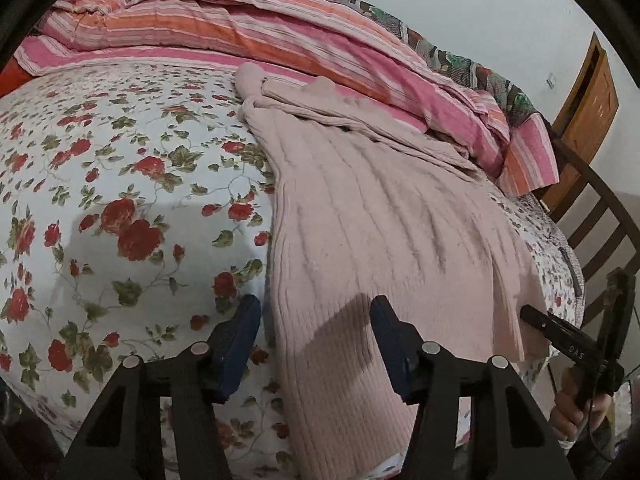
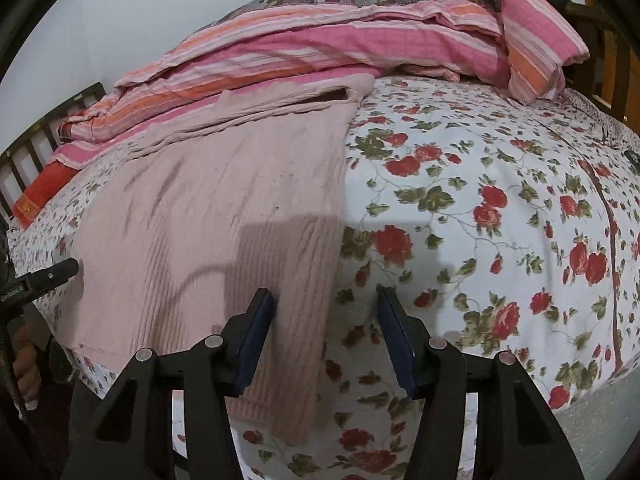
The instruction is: Fold small clothes
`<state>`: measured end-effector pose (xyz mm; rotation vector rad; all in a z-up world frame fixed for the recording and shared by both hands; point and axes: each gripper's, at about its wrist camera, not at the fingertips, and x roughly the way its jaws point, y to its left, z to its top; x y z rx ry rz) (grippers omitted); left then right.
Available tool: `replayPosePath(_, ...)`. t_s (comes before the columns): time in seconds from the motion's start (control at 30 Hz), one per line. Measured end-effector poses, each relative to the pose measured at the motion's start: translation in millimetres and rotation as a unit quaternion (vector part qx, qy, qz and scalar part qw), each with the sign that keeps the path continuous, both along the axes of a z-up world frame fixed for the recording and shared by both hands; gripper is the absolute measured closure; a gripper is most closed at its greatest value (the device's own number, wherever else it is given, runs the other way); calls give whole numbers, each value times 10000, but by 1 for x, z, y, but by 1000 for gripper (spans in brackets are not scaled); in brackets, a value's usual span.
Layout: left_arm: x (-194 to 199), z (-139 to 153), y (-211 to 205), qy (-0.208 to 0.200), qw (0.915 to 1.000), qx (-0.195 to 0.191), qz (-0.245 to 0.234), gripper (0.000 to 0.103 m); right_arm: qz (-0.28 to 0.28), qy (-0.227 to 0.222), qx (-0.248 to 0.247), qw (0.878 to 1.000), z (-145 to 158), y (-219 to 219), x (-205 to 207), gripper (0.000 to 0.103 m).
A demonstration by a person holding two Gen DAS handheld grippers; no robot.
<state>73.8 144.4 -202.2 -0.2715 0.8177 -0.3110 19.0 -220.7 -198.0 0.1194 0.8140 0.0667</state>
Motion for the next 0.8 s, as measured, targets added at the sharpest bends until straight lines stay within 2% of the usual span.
replayPosePath(0.03,0,0,0,-7,10000,-20,62,61,29,-1,-25,10000,0,2,1,59)
replayPosePath(0.13,1,1,8,50,9997,-189,175,96,372,-39,-84,9993,3,10,1,93)
replayPosePath(0.2,-2,8,19,-106,9988,-385,290,96,279,-365,-154,9988,11,7,-8,98)
replayPosePath(0.27,-3,12,29,-141,9978,-554,323,97,129,-544,302,9980,17,-10,-14,98)
replayPosePath(0.37,0,7,34,85,9974,-670,261,96,-150,-300,691,9970,8,-30,-10,98)
replayPosePath(0.47,0,-2,26,268,9984,-439,217,94,-154,-94,734,9971,1,-31,-8,95)
replayPosePath(0.5,0,-5,24,324,9983,-460,167,92,-122,-85,722,9973,1,-29,-10,93)
replayPosePath(0.57,-2,-12,21,443,9973,-583,41,82,-13,-120,746,9971,4,-26,-12,88)
replayPosePath(0.67,-10,-13,18,360,9974,-621,-74,74,126,-49,743,9971,4,-22,-13,78)
replayPosePath(0.8,-23,-13,13,354,9968,-668,-270,72,252,86,816,9963,-3,-18,-19,78)
